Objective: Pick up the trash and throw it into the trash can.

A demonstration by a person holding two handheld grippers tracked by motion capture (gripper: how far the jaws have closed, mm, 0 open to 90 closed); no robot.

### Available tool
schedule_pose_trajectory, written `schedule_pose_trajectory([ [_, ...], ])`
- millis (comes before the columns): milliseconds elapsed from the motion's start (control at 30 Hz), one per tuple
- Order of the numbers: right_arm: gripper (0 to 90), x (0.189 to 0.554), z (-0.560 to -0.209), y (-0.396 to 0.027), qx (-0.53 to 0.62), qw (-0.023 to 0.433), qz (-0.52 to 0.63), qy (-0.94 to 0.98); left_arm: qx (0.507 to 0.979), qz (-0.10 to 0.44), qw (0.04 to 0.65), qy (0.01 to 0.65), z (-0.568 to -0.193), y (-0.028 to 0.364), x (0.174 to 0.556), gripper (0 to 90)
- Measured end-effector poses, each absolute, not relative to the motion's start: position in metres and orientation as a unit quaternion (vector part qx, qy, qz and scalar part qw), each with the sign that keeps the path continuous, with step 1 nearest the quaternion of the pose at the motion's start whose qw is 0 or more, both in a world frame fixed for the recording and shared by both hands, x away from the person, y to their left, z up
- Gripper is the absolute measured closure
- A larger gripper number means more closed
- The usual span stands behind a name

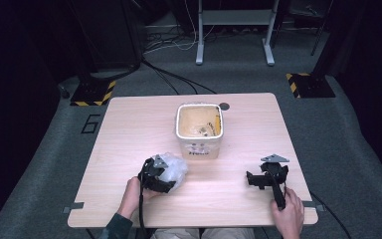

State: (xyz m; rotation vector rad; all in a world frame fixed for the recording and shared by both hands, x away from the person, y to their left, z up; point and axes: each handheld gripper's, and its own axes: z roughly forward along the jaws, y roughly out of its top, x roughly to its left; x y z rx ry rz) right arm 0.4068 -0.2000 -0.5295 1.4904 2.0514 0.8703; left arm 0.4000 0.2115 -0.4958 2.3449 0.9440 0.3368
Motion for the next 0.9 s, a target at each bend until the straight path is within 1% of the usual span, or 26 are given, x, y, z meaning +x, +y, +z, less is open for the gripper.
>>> schedule_pose_trajectory([
  [33,0.0,0.407,-0.530,-0.200,0.541,0.228,0.316,0.745,0.878,0.129,0.295,0.355,-0.496,0.213,0.400,34.0],
  [67,0.0,0.407,-0.530,-0.200,0.541,0.228,0.316,0.745,0.874,0.133,0.301,0.357,-0.495,0.214,0.400,39.5],
  [133,0.0,0.407,-0.530,-0.200,0.541,0.228,0.316,0.745,0.870,0.139,0.307,0.359,-0.495,0.216,0.399,44.4],
  [233,0.0,0.407,-0.530,-0.200,0.541,0.229,0.316,0.745,0.867,0.142,0.312,0.362,-0.494,0.218,0.399,49.2],
  [467,0.0,0.407,-0.530,-0.200,0.541,0.228,0.316,0.745,0.863,0.153,0.313,0.367,-0.490,0.225,0.398,52.3],
  [900,0.0,0.407,-0.530,-0.200,0.541,0.228,0.316,0.745,0.847,0.180,0.330,0.376,-0.465,0.240,0.393,52.5],
])
